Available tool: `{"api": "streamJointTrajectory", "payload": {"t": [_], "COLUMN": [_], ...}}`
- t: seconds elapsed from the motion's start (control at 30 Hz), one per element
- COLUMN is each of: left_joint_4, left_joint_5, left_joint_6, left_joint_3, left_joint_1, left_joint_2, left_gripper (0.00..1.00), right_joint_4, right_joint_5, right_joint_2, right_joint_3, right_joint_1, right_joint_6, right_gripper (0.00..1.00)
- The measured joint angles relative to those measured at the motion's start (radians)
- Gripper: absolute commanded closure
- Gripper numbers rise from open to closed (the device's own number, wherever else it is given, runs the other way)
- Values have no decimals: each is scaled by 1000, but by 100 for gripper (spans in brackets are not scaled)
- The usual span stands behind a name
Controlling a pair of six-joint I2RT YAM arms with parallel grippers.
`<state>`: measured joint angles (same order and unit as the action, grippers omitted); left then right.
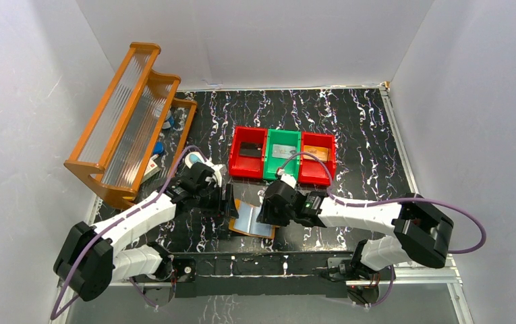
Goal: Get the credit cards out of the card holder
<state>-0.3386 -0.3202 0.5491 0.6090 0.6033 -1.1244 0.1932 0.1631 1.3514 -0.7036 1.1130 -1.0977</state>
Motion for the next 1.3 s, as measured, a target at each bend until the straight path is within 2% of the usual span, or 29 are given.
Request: {"api": "streamJointTrajectory", "payload": {"t": [0.5,0.77,0.97,1.3], "left_joint_4": [11,34,47,55], "left_joint_5": [51,48,46,46], "left_joint_6": [2,9,13,21], "left_joint_3": [0,-16,-27,-33], "left_joint_1": [47,53,58,68], "left_joint_2": [-39,-40,-47,-48], "left_gripper": [82,90,96,99], "right_joint_4": [44,79,81,114], "right_joint_5": [51,63,62,64], "right_joint_2": [21,72,75,75], "right_joint_3": [0,-11,-13,-48], "right_joint_1": [0,0,0,10], "right_joint_6": [-64,-77,-74,-56], "right_gripper": [53,54,59,59]}}
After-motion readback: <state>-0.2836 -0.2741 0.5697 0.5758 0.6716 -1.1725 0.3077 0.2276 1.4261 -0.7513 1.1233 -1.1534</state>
